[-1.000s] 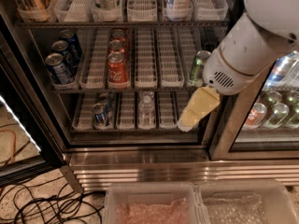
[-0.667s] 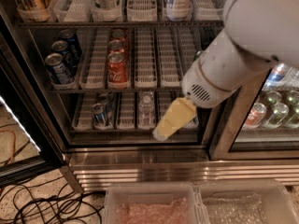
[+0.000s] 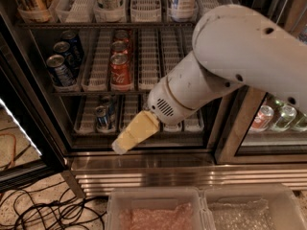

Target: Pick pepsi can from middle shelf of fridge

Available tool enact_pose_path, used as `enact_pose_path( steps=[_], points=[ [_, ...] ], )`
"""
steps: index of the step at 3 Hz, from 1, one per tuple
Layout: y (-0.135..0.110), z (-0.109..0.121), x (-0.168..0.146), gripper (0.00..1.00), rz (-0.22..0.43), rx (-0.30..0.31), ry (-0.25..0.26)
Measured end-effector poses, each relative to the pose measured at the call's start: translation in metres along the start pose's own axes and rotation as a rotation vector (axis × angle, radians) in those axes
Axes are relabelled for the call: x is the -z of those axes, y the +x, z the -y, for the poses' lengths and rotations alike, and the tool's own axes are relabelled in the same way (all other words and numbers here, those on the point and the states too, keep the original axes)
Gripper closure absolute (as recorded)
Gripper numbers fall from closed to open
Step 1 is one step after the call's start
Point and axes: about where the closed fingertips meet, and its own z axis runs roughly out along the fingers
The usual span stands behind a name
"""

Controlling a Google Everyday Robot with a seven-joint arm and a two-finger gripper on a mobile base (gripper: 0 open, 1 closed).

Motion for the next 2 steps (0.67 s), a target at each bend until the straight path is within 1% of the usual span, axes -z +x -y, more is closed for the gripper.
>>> enact_pose_path(
  steps=[1, 2],
  points=[
    [-0.004, -0.007, 0.000, 0.00, 0.014, -0.013, -0.026],
    [-0.008, -0.012, -0.016, 0.00, -0.012, 0.017, -0.028]
  ],
)
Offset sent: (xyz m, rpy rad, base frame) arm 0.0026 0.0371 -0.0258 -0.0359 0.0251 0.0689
